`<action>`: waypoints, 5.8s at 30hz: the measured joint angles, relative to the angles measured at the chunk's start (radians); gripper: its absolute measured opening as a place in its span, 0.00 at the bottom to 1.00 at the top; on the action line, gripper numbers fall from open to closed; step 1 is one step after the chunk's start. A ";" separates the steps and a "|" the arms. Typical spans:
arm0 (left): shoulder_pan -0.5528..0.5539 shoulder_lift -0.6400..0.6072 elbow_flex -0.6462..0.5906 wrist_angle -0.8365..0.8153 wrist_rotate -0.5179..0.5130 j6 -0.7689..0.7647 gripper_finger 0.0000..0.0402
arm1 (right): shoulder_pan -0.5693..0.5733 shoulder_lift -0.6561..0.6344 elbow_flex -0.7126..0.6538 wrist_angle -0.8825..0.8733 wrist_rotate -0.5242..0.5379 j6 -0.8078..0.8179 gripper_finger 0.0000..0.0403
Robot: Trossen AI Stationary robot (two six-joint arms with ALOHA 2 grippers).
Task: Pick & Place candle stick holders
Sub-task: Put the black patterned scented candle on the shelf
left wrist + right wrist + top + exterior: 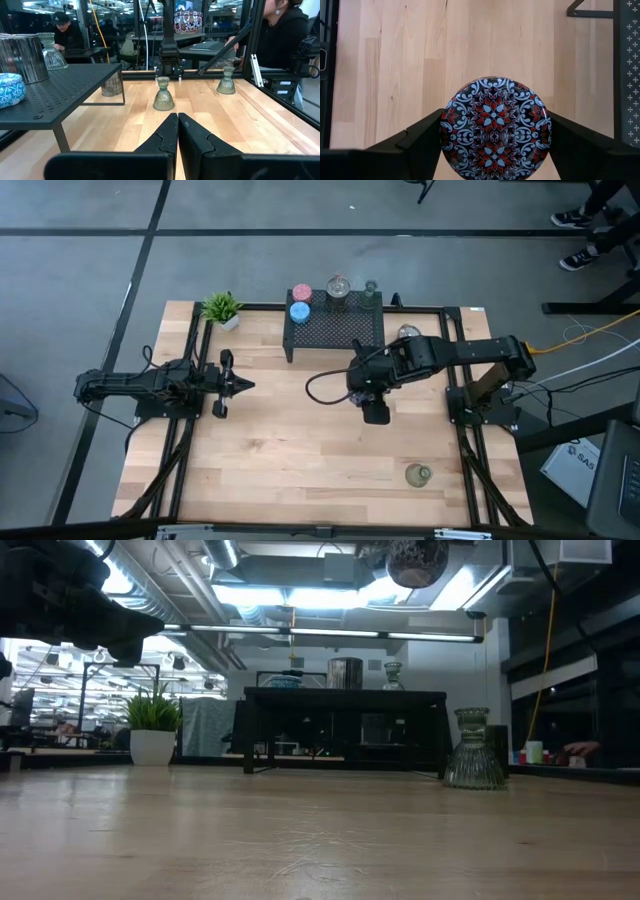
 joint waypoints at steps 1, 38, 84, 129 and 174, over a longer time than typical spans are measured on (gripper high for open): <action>0.000 0.000 0.000 0.000 0.000 0.000 0.01 | 0.000 0.000 0.000 0.001 0.000 0.000 0.77; 0.000 0.000 0.000 0.000 0.000 0.000 0.02 | 0.000 0.000 0.000 0.008 0.000 0.008 0.77; 0.000 0.000 0.000 0.000 0.000 0.000 0.02 | 0.000 0.000 -0.001 0.015 -0.002 0.019 0.77; 0.000 0.000 0.000 0.000 0.000 0.000 0.01 | -0.014 0.000 -0.001 0.236 -0.045 -0.022 0.75; 0.000 0.000 0.000 0.000 0.000 0.000 0.02 | -0.506 0.141 -0.001 0.236 -0.042 -0.033 0.75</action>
